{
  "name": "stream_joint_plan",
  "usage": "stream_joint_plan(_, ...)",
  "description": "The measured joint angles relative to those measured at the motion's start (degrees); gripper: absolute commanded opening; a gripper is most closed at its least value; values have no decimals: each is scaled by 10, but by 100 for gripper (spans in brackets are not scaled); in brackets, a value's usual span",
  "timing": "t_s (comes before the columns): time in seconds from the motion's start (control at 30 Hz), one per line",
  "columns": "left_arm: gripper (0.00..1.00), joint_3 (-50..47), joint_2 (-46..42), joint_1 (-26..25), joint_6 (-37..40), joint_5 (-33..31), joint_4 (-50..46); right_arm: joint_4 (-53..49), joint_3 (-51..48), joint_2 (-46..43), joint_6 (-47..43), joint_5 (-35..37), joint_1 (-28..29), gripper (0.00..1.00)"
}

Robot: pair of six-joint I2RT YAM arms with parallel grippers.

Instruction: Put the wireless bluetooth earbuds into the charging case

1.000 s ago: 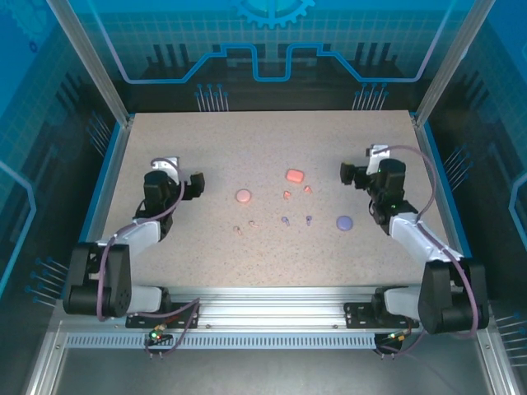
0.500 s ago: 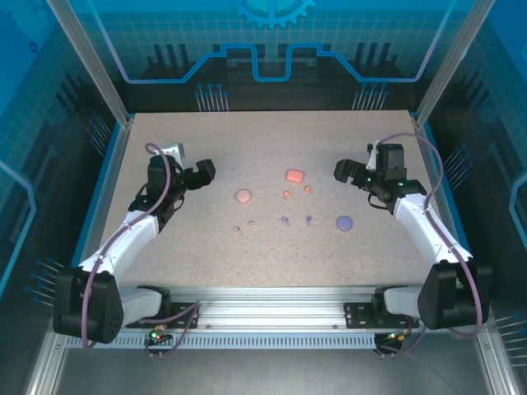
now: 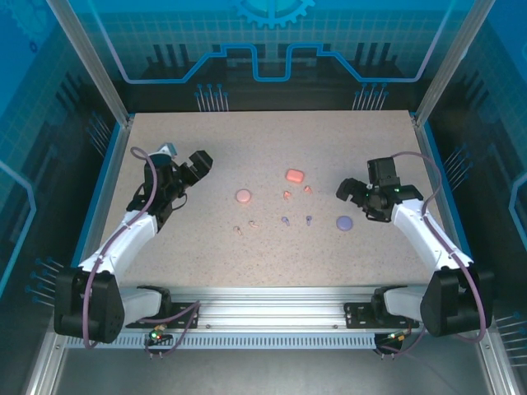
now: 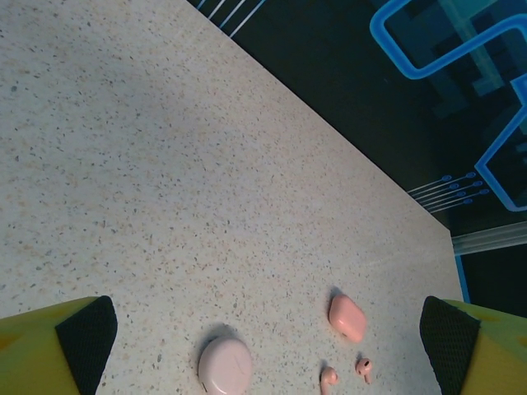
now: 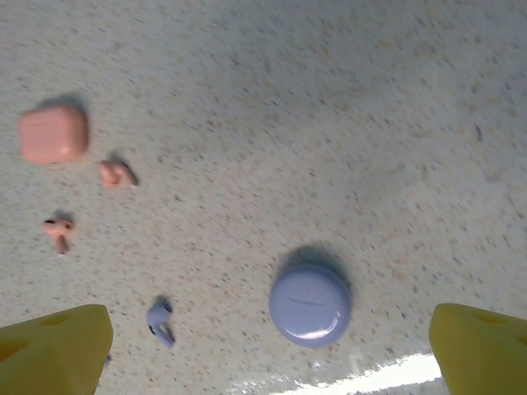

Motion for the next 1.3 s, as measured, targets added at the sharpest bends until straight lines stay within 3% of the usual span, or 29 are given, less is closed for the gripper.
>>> stream_joint_plan(0.27, 99, 14, 16, -25, 10, -5, -48, -39, 0, 63, 33, 13, 1, 96)
stream_joint_plan(0.6, 99, 114, 104, -187, 35, -42, -149, -43, 7, 165, 39, -5, 7, 89)
stream_joint_plan(0.83, 99, 135, 142, -269, 35, -64, -173, -43, 41, 209, 38, -16, 28, 86)
stream_joint_plan(1.3, 99, 167, 184, -293, 33, -68, -189, -46, 65, 257, 21, -4, 41, 79)
